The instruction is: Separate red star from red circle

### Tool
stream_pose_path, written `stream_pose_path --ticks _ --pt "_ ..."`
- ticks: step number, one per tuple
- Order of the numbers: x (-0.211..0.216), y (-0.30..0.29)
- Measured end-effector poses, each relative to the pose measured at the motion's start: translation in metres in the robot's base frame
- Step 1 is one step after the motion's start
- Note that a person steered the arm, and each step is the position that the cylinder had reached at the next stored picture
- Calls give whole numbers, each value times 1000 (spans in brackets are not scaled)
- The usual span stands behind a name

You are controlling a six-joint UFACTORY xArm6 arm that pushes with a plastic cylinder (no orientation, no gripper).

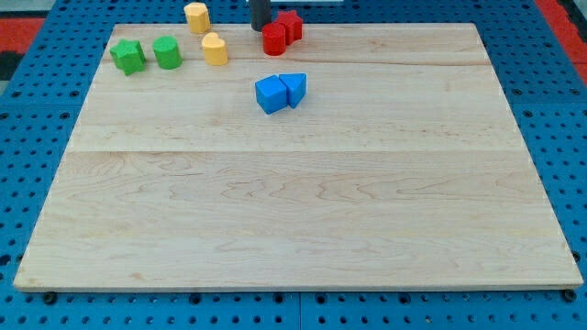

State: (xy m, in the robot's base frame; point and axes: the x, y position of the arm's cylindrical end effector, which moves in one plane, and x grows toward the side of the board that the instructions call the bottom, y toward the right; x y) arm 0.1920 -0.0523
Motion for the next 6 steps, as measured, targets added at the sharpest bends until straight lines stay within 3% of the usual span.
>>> stream_pose_path --ticks 2,5,6 --pt "2 47" --pt "12 -13" --pt "47 -7"
